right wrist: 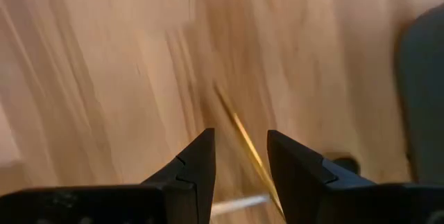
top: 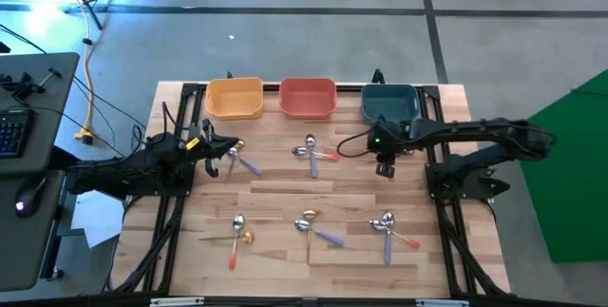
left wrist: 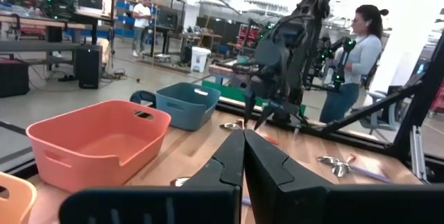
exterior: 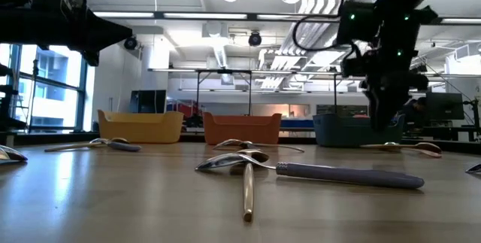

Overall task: Sort silverware by color (type)
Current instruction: Put the gold spoon into the orange bin

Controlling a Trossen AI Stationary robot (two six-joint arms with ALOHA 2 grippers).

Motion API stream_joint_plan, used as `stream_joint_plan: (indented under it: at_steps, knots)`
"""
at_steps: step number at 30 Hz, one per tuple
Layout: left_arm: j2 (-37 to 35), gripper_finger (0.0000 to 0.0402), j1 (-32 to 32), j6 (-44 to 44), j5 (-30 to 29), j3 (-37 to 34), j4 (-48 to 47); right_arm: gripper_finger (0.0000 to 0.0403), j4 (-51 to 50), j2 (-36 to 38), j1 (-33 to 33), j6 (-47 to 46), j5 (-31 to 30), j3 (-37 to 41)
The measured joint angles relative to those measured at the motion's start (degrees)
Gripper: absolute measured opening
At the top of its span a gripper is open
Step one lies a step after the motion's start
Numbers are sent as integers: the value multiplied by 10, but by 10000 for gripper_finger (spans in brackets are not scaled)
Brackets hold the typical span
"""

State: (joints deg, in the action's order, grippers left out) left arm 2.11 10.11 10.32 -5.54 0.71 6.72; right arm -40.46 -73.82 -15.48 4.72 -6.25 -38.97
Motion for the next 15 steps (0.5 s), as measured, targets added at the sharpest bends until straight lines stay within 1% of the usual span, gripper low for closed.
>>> stream_joint_plan:
  at_steps: [5, 9, 12, 15]
  knots:
    - [0, 0, 0, -1, 0, 0, 0, 115, -31, -60, -15, 33, -15, -21]
    - [0, 0, 0, -1, 0, 0, 0, 117, -42, -89, -29, 47, -16, -31]
    - [0, 0, 0, -2, 0, 0, 0, 137, -44, -102, -37, 43, -16, -31]
    - [0, 0, 0, -6, 0, 0, 0, 171, -43, -107, -38, 43, -23, -31]
